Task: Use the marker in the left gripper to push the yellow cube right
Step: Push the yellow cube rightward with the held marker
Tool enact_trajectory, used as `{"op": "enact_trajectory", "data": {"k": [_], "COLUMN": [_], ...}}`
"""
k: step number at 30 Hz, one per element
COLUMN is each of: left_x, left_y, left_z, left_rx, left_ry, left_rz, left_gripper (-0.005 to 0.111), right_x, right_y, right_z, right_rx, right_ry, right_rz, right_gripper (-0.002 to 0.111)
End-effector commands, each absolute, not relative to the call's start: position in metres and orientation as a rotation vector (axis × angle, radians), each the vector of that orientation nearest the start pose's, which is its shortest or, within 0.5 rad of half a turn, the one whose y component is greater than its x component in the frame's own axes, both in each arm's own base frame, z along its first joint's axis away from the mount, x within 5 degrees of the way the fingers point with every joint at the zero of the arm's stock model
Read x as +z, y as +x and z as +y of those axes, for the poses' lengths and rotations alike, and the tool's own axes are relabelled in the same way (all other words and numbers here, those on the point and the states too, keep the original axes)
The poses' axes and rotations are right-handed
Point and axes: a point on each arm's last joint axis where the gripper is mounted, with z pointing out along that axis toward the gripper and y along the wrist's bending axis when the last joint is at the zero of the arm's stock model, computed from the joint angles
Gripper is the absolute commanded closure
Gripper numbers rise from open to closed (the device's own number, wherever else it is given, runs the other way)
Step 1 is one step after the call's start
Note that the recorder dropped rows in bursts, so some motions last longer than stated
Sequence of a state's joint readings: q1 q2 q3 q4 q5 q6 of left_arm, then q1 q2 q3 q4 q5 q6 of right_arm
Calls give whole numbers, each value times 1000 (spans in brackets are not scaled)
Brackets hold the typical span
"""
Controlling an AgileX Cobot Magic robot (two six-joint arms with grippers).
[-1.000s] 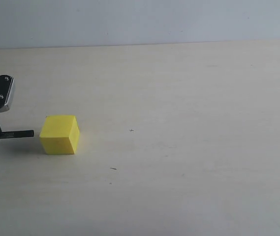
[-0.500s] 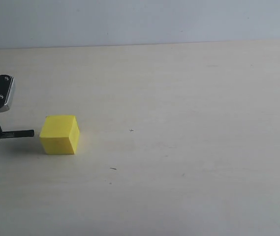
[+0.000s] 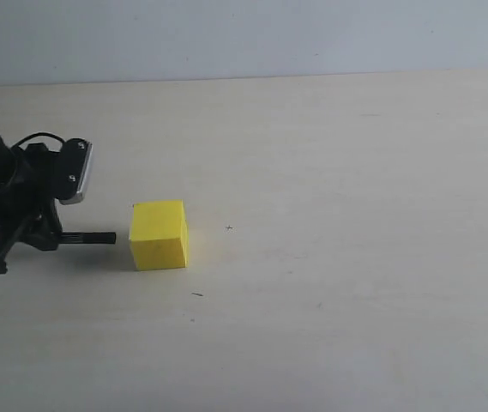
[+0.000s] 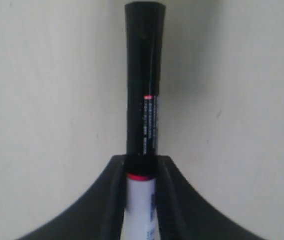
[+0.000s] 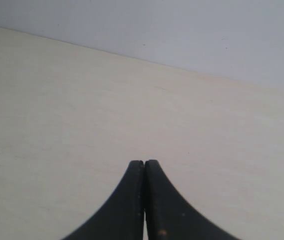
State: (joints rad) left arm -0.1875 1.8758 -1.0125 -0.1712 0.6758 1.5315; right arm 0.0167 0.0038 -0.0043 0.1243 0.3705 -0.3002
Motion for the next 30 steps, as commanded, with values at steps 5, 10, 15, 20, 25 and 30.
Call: {"op": "enact_trajectory", "data": {"k": [5, 10, 15, 20, 25, 30], "left_x": [148, 148, 148, 146, 160, 158], "left_y": [321, 322, 320, 311, 312, 314], "left_z": [-41, -41, -54, -127, -149, -110], "left_rx": [29, 20, 37, 60, 60, 36], "left_ry": [-2224, -2231, -2266, -2459, -2483, -2343], "left_rz": [-2485, -2488, -2465, -2350, -2372, -2318], "left_gripper": [107, 107, 107, 107, 107, 107], "right_x": [181, 181, 181, 181, 181, 181], "right_y": [53, 53, 53, 53, 53, 53], "right_z": [5, 5, 5, 5, 5, 5], "right_rx": [-78, -78, -78, -78, -78, -78], "right_ry": [-209, -209, -209, -209, -209, -209], "right_rz": [1827, 1827, 1827, 1827, 1827, 1827], "right_gripper": [108, 108, 108, 108, 108, 108]}}
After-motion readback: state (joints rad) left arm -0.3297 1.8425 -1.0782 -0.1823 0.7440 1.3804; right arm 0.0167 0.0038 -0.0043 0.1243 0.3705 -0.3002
